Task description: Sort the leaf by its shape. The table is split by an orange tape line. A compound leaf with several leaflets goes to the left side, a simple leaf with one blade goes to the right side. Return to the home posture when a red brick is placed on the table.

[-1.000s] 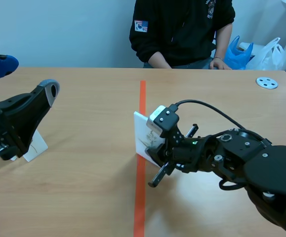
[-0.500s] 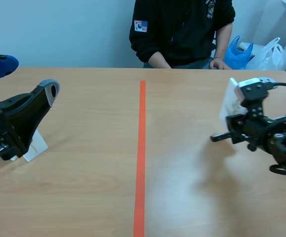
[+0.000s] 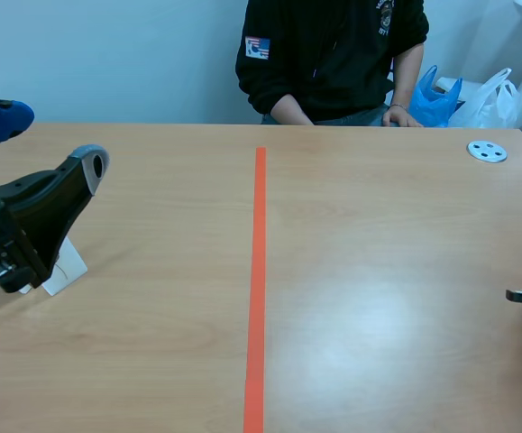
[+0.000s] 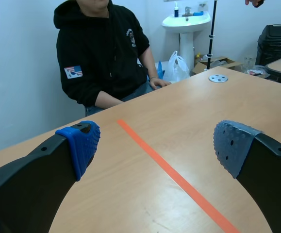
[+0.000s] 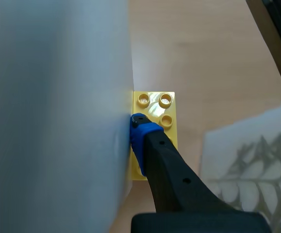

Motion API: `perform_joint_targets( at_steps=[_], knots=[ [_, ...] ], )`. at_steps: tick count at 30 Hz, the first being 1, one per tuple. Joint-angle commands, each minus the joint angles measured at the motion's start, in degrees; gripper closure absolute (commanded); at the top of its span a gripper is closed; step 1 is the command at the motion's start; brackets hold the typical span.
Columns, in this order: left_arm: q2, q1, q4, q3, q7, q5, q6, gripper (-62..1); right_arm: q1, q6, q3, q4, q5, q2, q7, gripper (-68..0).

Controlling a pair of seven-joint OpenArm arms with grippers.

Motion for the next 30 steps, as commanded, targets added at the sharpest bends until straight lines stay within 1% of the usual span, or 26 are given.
perform_joint_targets(
  at_steps=[1,6,18,19,21,25,26,28,30],
  knots=[
    [0.1,-0.5,0.3,0.2,-0.8,-0.6,0.2,-50.8,0.5,-0.9,0.7,1.4,1.3,1.0,1.4,-3.5],
    [0.1,-0.5,0.3,0.2,-0.8,-0.6,0.2,-50.8,-0.2,-0.9,2.8,1.4,2.8,1.0,1.3,-3.6],
    [0.0,-0.5,0.3,0.2,-0.9,-0.6,0.2,-50.8,-0.3,-0.9,2.8,1.4,2.8,0.9,1.3,-3.9],
    [0.0,-0.5,0.3,0.2,-0.9,-0.6,0.2,-50.8,-0.3,-0.9,2.8,1.4,2.8,0.9,1.3,-5.0],
    [0.0,-0.5,0.3,0.2,-0.9,-0.6,0.2,-50.8,-0.3,-0.9,2.8,1.4,2.8,0.9,1.3,-11.1],
    [0.0,-0.5,0.3,0.2,-0.9,-0.6,0.2,-50.8,-0.3,-0.9,2.8,1.4,2.8,1.0,1.3,-30.0],
    [0.0,-0.5,0.3,0.2,-0.9,-0.6,0.2,-50.8,-0.3,-0.9,2.8,1.4,2.8,1.0,1.3,-33.7],
    [0.0,-0.5,0.3,0.2,-0.9,-0.6,0.2,-50.8,-0.3,-0.9,2.8,1.4,3.0,1.0,1.3,-39.6],
    [0.0,-0.5,0.3,0.2,-0.9,-0.6,0.2,-50.8,-0.3,-0.9,2.8,1.4,4.0,1.0,1.3,-43.2]
  ],
)
